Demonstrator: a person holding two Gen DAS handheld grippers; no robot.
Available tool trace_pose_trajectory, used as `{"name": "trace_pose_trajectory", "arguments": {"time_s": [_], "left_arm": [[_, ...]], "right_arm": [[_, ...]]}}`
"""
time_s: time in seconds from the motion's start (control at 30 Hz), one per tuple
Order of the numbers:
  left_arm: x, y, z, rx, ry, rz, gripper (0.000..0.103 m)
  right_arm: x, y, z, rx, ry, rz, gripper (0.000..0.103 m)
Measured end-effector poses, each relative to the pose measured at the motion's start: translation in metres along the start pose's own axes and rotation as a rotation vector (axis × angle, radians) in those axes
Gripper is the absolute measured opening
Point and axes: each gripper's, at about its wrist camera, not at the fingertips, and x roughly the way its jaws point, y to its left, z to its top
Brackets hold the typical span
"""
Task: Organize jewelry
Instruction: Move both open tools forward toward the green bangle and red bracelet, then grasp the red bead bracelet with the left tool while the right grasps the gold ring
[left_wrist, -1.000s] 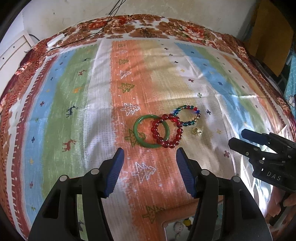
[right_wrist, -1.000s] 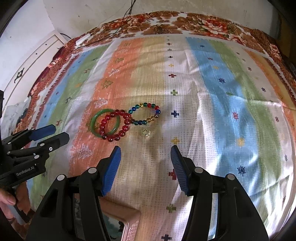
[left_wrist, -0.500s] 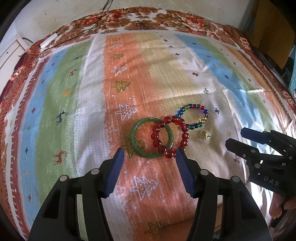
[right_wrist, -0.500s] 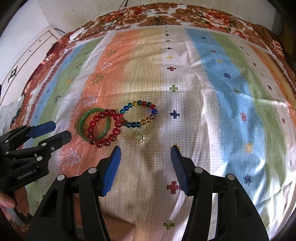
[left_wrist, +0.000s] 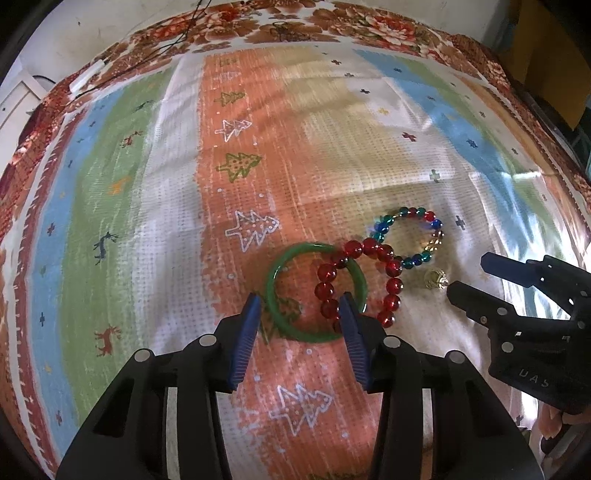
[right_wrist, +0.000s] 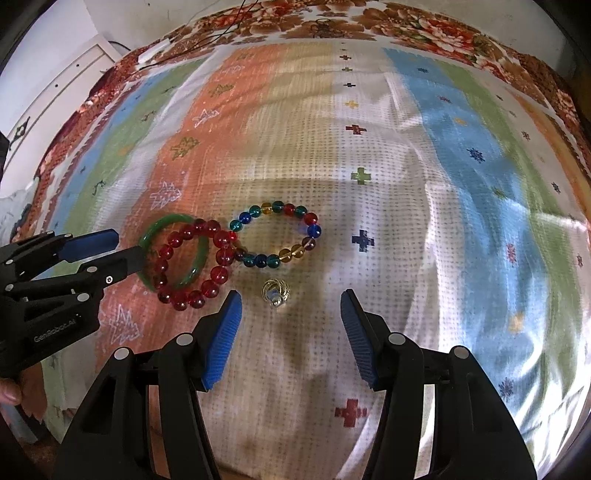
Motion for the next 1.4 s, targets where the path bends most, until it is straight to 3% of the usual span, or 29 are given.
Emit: {"name": "trace_pose_trajectory", "arguments": {"time_s": [0.53, 0.7, 0.93, 1.2, 1.4], "left_arm": [[0.021, 0.001, 0.008, 0.007, 0.034, -0.048, 0.041], [0.023, 0.001, 0.009, 0.010, 0.039, -0.066, 0.032], [0.033, -0.004, 0.005, 0.034, 0.049, -0.065, 0.031], [0.034, -0.003, 0.002, 0.046, 0.046, -0.065, 0.015], [0.032, -0.001, 0.001, 0.037, 0.048, -0.070, 0.013]], "right_arm": [[0.019, 0.003, 0.006, -0.005, 0.030, 0.000, 0.055], [0.024, 0.000, 0.009, -0.003, 0.037, -0.023, 0.042], [0.028, 0.003, 0.009, -0.023, 0.041, -0.057, 0.038], [0.028, 0.003, 0.008, -0.022, 0.054, -0.043, 0.016], [0.026, 0.001, 0.007, -0.014, 0.055, -0.031, 0.016]]}}
